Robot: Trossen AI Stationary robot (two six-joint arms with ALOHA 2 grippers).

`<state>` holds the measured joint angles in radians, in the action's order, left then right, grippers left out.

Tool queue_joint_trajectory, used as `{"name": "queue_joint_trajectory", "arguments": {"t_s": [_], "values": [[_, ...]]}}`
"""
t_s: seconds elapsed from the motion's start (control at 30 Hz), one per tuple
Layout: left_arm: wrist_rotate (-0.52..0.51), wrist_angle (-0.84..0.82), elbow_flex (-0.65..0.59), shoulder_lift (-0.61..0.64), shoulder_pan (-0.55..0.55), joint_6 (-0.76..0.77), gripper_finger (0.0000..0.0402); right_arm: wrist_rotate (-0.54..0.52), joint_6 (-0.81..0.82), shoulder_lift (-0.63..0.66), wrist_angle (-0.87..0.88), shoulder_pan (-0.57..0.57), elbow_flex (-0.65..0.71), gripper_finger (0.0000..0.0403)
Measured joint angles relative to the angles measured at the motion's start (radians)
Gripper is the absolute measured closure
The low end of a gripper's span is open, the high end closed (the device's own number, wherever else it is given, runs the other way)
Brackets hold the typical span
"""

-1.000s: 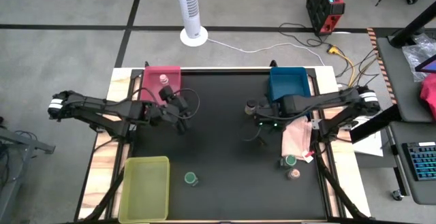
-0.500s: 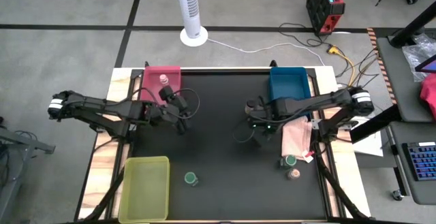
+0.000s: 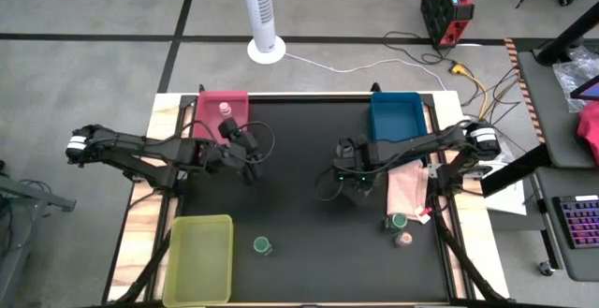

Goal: Sort spices by type
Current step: Put the bottom black seasoning into the blue bin

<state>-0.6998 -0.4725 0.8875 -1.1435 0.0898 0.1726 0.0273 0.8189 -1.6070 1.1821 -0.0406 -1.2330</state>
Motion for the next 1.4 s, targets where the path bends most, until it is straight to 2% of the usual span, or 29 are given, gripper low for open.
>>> {"name": "queue_joint_trajectory", "arguments": {"t_s": [0.17,0.4,0.67,0.93,1.17,1.4], "values": [[0.0,0.0,0.0,0.0,0.0,0.0,0.0182,0.0,0.0,0.008,-0.012,0.0,0.003,0.0122],[0.0,0.008,0.0,0.0,0.0,0.002,0.0182,0.005,-0.007,0.002,-0.014,0.0,0.004,0.0205],[0.0,0.008,0.0,0.0,0.0,0.002,0.0182,0.007,-0.016,0.008,0.006,0.0,-0.014,0.0206],[0.0,0.014,0.0,0.0,0.0,0.002,0.0182,0.011,-0.091,0.019,0.087,0.044,-0.203,0.0206],[0.001,0.016,0.0,0.0,0.0,0.008,0.0182,-0.002,-0.181,0.019,0.203,0.178,-0.401,0.0206],[0.001,0.016,0.0,0.0,0.0,0.008,0.0182,-0.055,-0.229,0.008,0.285,0.392,-0.547,0.0206]]}}
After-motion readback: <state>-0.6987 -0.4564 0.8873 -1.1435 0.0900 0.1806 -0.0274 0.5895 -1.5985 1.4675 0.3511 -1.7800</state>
